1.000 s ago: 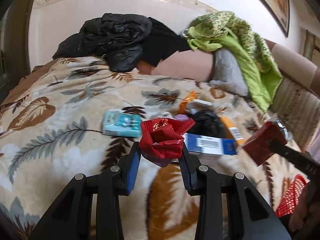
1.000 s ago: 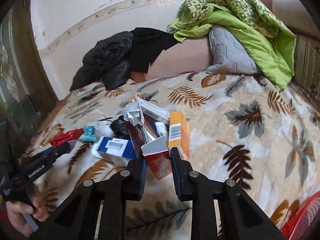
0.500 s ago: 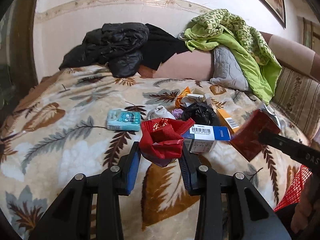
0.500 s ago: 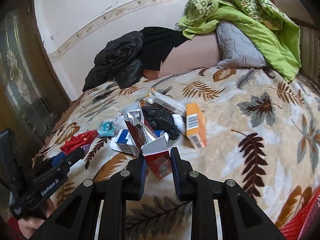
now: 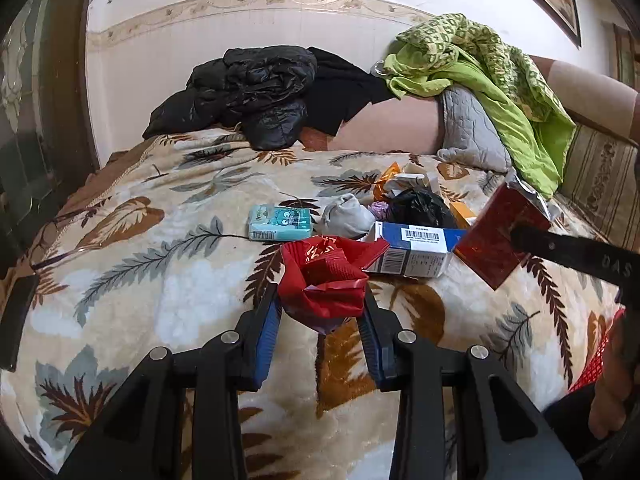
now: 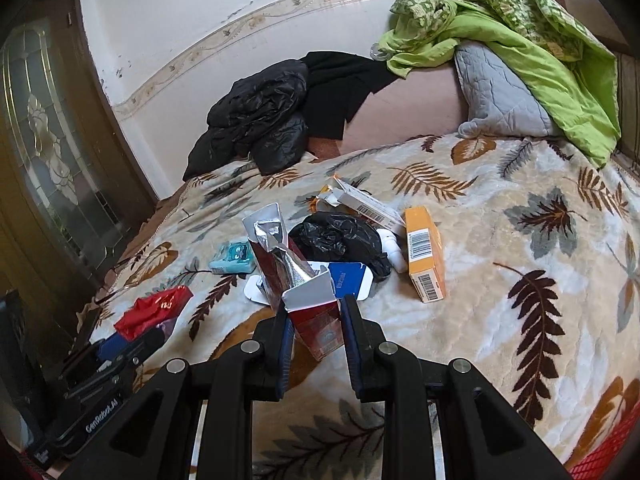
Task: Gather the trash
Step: 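Carry both items to the red wastebasket and open both tools to drop them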
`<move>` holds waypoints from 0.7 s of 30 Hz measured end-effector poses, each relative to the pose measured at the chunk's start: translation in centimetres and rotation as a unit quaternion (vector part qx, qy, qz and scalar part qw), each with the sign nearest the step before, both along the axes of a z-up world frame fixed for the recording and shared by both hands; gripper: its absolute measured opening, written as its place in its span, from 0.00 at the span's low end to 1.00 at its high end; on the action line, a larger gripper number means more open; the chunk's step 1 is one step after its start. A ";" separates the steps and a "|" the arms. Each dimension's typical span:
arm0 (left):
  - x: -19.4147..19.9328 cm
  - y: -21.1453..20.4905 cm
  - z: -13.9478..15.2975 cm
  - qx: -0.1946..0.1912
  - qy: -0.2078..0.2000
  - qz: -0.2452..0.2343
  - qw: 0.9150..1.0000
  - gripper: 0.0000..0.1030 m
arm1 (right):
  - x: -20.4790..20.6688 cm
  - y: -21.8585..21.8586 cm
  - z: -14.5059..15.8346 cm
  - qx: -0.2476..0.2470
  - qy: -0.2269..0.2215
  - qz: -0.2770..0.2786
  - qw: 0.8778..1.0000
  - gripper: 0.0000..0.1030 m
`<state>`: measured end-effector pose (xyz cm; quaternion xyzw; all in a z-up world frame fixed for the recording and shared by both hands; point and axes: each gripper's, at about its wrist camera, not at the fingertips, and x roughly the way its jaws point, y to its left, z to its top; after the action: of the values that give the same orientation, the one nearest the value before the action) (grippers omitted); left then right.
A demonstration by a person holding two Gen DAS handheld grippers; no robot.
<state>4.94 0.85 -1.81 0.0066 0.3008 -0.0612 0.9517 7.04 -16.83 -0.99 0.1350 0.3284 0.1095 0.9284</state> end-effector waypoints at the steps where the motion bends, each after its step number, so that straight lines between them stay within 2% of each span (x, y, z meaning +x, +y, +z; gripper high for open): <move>1: 0.0 -0.1 0.0 0.003 -0.002 -0.001 1.000 0.35 | 0.0 -0.1 0.0 0.002 0.001 0.000 1.000 0.24; 10: 0.7 -1.6 0.0 -0.009 -0.002 -0.027 1.000 0.35 | -0.9 -1.3 0.4 0.010 -0.005 -0.013 1.000 0.24; 21: 1.3 -5.0 0.1 -0.036 0.006 -0.088 0.995 0.35 | -3.9 -5.3 1.2 0.066 0.002 -0.046 0.997 0.24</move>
<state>6.20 -4.17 -1.73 -0.0019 0.3023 -0.1559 0.9404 3.17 -22.17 0.20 0.2110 0.3162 0.0879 0.9207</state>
